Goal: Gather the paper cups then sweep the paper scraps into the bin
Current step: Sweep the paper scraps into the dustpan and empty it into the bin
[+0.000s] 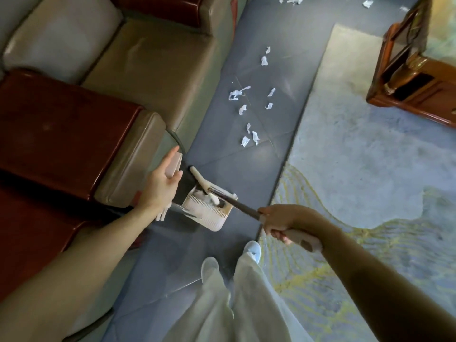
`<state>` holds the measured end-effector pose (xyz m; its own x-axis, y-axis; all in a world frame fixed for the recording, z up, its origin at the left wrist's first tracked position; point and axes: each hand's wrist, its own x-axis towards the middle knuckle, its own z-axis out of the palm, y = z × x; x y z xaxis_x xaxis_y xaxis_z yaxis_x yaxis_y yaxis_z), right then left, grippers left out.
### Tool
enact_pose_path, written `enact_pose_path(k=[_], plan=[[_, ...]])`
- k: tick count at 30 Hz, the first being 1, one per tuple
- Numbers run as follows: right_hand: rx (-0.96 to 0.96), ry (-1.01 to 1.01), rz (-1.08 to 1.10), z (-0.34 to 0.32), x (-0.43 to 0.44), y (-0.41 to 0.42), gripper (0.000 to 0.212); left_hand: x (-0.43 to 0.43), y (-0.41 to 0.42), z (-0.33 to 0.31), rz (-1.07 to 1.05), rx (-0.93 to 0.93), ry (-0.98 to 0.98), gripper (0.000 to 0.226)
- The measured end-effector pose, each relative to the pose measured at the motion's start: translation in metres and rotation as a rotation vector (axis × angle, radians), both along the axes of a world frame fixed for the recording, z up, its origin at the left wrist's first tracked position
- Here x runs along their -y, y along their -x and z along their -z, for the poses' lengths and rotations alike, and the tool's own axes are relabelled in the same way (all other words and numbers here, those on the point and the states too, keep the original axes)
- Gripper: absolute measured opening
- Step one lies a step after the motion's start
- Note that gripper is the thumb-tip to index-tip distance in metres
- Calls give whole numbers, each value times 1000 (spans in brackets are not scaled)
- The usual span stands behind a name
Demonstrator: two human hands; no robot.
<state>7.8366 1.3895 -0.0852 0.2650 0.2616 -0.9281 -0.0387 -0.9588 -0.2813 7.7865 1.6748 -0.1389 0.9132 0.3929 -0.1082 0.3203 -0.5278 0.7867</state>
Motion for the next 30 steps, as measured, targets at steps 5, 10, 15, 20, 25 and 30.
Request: enact_pose_path(k=[5, 10, 15, 20, 25, 30], plan=[[83, -40, 1, -39, -1, -4, 50, -12, 16, 2, 36, 4, -62, 57], [188, -13, 130, -46, 8, -5, 47, -16, 12, -1, 145, 116, -42, 58], [217, 22, 178, -33, 10, -6, 34, -25, 10, -3, 231, 65, -22, 62], [265, 107, 128, -10, -7, 13, 34, -20, 10, -2, 267, 51, -12, 67], [85, 30, 103, 6, -35, 41, 16, -15, -10, 0, 208, 19, -25, 60], [-22, -69, 367, -22, -18, 4, 18, -24, -16, -4, 213, 39, -44, 59]])
